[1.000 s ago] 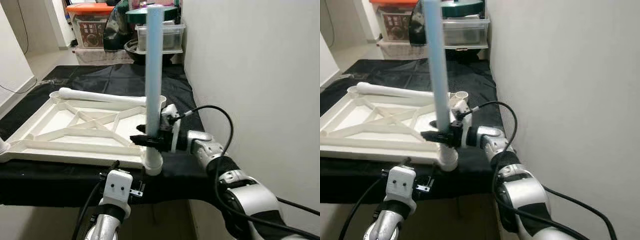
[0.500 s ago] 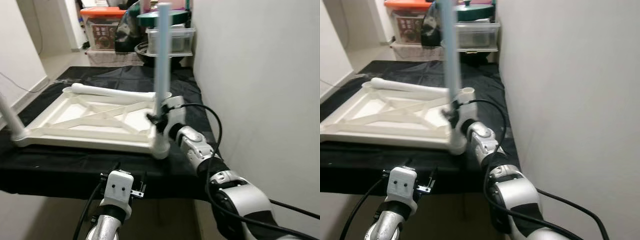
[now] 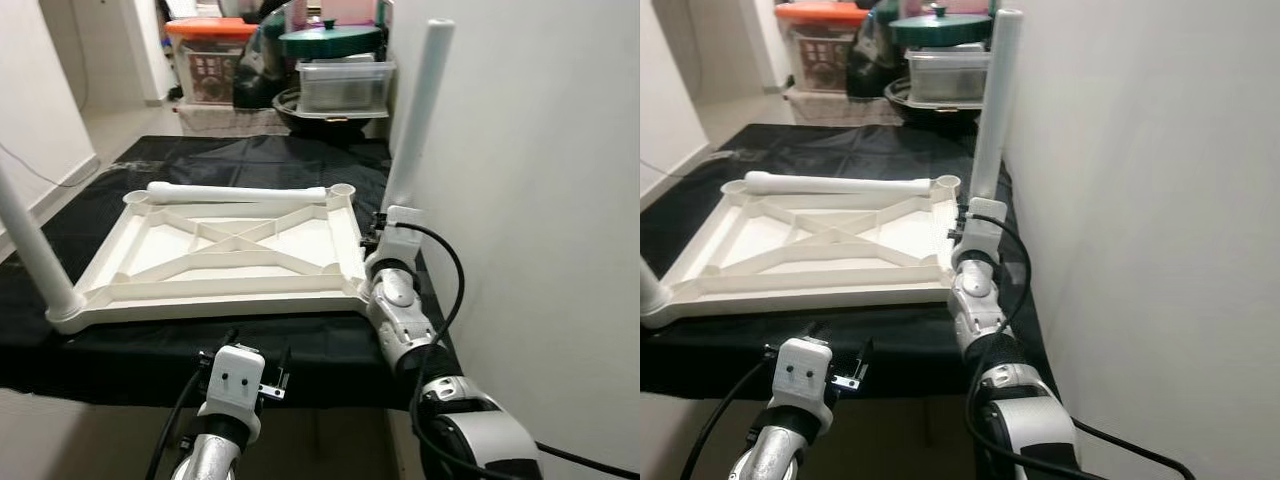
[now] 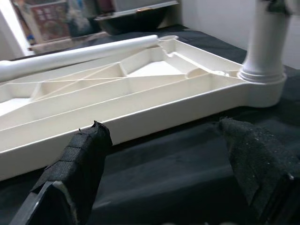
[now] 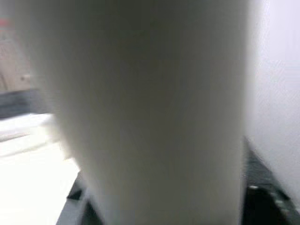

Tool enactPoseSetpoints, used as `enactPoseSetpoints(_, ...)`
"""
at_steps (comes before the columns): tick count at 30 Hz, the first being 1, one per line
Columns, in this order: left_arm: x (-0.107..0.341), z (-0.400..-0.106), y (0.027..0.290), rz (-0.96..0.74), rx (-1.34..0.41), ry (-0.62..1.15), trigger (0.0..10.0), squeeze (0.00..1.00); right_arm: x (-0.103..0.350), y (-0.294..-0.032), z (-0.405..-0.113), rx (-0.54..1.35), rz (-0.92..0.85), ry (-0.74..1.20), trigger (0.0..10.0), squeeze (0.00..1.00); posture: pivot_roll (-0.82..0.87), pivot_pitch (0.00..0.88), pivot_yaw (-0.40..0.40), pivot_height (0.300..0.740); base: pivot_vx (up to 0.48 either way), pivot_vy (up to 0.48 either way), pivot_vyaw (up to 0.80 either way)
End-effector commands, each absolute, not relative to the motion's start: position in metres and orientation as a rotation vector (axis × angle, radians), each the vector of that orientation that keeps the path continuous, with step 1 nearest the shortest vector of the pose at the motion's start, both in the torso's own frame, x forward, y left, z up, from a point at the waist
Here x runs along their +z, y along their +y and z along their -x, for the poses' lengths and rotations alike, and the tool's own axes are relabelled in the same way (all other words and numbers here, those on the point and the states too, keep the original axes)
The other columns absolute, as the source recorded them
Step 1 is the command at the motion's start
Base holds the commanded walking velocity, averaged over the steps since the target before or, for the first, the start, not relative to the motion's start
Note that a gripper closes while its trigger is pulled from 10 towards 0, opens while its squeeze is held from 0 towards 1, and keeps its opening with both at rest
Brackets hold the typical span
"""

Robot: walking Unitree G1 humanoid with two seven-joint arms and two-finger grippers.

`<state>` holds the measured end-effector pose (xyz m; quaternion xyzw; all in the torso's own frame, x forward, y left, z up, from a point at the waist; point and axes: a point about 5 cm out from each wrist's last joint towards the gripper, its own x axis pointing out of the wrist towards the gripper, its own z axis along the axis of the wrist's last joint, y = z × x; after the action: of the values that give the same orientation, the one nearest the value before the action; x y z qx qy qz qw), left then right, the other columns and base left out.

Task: Building children table

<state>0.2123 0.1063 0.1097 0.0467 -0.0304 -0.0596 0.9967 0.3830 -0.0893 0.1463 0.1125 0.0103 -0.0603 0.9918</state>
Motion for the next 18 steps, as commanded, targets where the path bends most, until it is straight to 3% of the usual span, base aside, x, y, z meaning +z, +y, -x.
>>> enactPoseSetpoints(1,0.107,-0.211,0.108,-0.092,-0.119,-0.053,10.0,0.00,0.138,-0.086,-0.381,-0.091,-0.249,0.048,10.0,1.00,0.07,0.000,-0.002,0.740,0.000,0.000,0.00)
enactPoseSetpoints(3,0.107,-0.211,0.108,-0.092,-0.119,-0.053,10.0,0.00,0.141,-0.085,-0.382,-0.078,-0.249,0.038,10.0,1.00,0.07,0.000,-0.002,0.740,0.000,0.000,0.00)
enactPoseSetpoints(4,0.107,-0.212,0.108,-0.091,-0.119,-0.054,10.0,0.00,0.146,-0.086,-0.384,-0.037,-0.257,0.017,10.0,0.00,0.07,0.000,-0.004,0.740,0.000,0.000,0.00)
enactPoseSetpoints(12,0.109,-0.213,0.107,-0.091,-0.120,-0.060,10.0,0.00,0.156,-0.086,-0.388,0.375,-0.470,-0.004,10.0,0.00,0.07,0.000,-0.008,0.740,0.000,0.000,0.00)
enactPoseSetpoints(15,0.109,-0.213,0.107,-0.091,-0.120,-0.060,10.0,0.00,0.161,-0.086,-0.389,0.497,-0.484,-0.005,10.0,0.00,0.07,0.000,-0.008,0.740,0.000,0.000,0.00)
enactPoseSetpoints(16,0.109,-0.214,0.107,-0.093,-0.120,-0.061,10.0,0.00,0.166,-0.084,-0.387,0.640,-0.458,-0.004,10.0,0.00,0.07,0.000,-0.010,0.740,0.000,0.000,0.00)
enactPoseSetpoints(18,0.109,-0.214,0.107,-0.093,-0.120,-0.061,10.0,0.00,0.166,-0.084,-0.387,0.640,-0.458,-0.004,10.0,0.00,0.07,0.000,-0.010,0.740,0.000,0.000,0.00)
